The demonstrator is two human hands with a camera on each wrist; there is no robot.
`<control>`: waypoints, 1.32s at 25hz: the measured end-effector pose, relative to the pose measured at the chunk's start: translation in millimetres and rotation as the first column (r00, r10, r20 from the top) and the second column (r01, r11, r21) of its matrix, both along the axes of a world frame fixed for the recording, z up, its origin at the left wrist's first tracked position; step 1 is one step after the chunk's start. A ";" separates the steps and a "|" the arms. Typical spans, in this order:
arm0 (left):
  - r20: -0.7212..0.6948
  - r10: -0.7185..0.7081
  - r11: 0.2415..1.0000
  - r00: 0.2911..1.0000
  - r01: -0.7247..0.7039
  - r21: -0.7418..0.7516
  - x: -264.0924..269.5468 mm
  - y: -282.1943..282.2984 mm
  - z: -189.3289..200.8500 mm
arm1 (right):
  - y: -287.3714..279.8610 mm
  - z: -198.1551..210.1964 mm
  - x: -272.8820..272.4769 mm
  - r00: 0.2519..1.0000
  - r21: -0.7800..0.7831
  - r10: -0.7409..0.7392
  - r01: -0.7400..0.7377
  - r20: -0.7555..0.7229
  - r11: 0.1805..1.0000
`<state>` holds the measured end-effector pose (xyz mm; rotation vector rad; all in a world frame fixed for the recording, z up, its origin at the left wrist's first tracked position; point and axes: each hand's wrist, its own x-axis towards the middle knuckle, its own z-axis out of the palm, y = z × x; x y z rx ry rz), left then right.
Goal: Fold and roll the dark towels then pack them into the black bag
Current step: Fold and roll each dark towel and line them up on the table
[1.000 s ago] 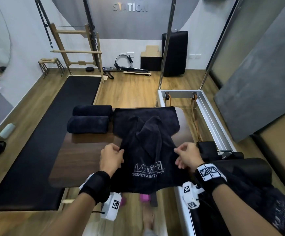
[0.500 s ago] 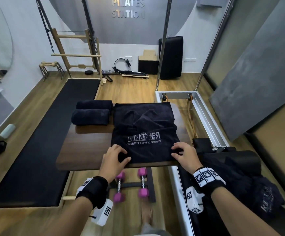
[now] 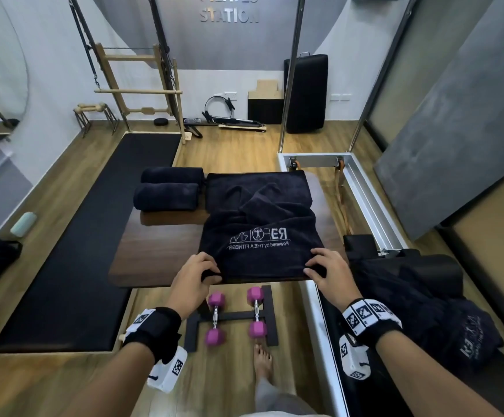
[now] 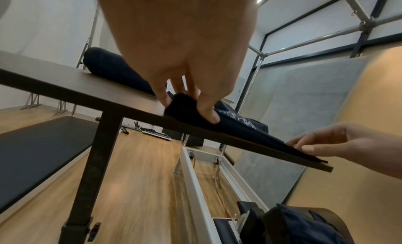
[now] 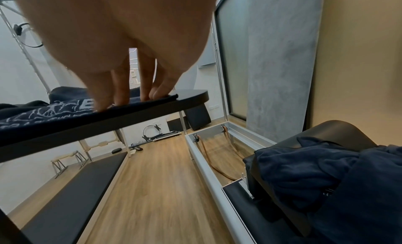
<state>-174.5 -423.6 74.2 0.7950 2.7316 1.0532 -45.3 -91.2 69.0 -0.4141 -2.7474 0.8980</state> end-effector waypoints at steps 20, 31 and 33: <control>-0.170 0.380 0.899 0.909 -0.321 0.297 -218.1 94.0 80.2 | 124.7 108.1 -223.0 0.972 -0.229 -0.140 0.095 -0.189 0.969; -0.114 0.315 0.847 0.942 -0.333 -0.415 -306.1 151.2 39.1 | 161.6 26.6 -334.6 0.976 -0.148 -0.117 0.145 0.181 0.978; -0.076 0.281 0.839 0.957 -0.283 -0.466 -310.0 152.5 35.9 | 164.9 16.1 -336.2 0.980 -0.167 -0.098 0.127 0.172 0.978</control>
